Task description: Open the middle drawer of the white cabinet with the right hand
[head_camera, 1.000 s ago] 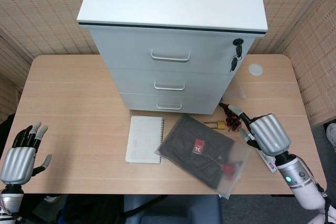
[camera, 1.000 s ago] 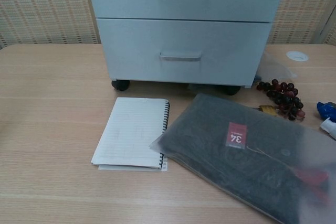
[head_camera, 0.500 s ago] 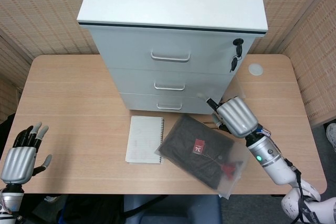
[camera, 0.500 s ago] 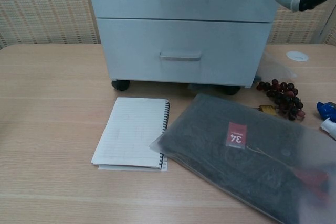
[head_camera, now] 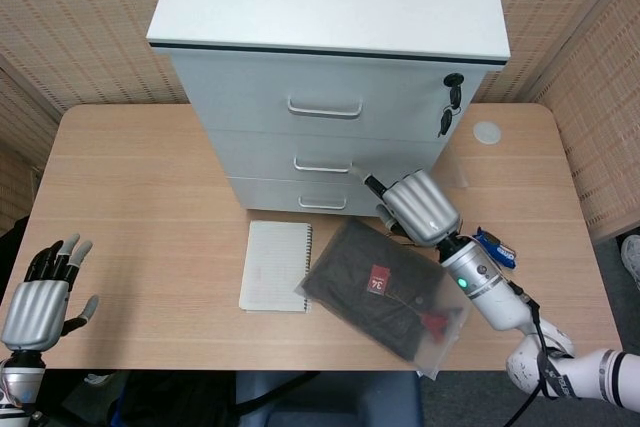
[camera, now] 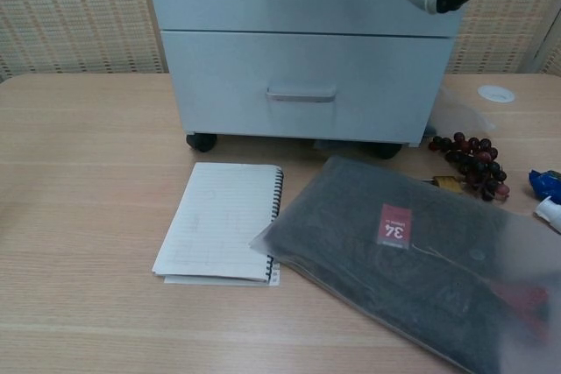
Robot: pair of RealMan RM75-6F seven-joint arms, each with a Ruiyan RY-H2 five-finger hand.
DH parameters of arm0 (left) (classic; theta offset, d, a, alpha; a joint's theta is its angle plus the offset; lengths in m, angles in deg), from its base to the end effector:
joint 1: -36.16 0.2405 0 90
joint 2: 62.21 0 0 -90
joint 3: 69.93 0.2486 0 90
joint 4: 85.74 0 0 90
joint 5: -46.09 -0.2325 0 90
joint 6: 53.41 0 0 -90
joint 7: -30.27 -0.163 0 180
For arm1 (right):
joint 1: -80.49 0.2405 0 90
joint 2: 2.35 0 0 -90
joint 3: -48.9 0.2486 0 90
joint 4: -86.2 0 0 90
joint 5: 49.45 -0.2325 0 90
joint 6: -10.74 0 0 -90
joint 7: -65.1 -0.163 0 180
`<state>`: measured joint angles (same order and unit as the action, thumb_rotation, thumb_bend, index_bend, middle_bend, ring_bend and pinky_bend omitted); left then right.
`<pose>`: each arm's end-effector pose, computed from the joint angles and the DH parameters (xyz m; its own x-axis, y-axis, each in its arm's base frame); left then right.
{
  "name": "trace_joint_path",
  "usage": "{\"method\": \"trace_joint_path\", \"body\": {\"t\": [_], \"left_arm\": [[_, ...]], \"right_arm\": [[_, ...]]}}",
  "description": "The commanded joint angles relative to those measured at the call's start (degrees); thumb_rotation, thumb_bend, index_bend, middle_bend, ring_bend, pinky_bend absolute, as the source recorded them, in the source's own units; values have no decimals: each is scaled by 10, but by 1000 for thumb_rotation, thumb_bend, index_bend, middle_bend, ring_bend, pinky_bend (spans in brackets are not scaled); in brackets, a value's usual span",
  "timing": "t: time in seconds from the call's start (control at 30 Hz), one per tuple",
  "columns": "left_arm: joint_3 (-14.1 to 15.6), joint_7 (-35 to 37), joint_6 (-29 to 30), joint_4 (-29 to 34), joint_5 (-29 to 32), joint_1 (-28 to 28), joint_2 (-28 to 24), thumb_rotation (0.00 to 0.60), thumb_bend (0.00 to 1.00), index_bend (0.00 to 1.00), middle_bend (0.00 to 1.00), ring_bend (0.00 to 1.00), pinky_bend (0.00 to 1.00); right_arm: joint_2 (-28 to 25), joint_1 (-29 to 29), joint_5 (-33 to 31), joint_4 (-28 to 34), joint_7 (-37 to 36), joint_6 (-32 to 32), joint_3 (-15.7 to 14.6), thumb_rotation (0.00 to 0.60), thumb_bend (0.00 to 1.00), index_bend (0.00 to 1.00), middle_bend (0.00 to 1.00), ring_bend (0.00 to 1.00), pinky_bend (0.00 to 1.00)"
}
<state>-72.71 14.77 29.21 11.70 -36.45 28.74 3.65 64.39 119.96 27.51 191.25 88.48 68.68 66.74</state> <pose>-0.2916 0.2118 0.1128 0.5255 0.0422 0.8497 0.8507 -0.0123 -0.5255 -0.0751 -0.3533 0.0792 0.5189 0.0582 0.8529 -0.7006 -0.5427 0.4633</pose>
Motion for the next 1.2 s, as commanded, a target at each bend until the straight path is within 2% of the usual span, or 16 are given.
{"method": "trace_joint_path", "body": {"t": [0.03,0.33,0.63,1.2], "left_arm": [[0,0,0,0,0,0,-1,600,311,89,8,28,94],[0,0,0,0,1,-1,0,600,311,89,8,28,94],[0,1,1,0,2,0,-1,600,311,89,8,28,94],[2,6,-1,-6,3,1,2,600,311,89,8,28,94]], "right_arm": [[3,9,-9,-4,4,-6,1,600,476,162,836,861,919],[11,41,-41,-16,20,-21,4,600,475,171,836,862,919],[16,66,-66,-19,38,-29,1,600,475,228,836,862,919],[9,74,-75,7,69,-11,-28,600,475,236,836,862,919]]}}
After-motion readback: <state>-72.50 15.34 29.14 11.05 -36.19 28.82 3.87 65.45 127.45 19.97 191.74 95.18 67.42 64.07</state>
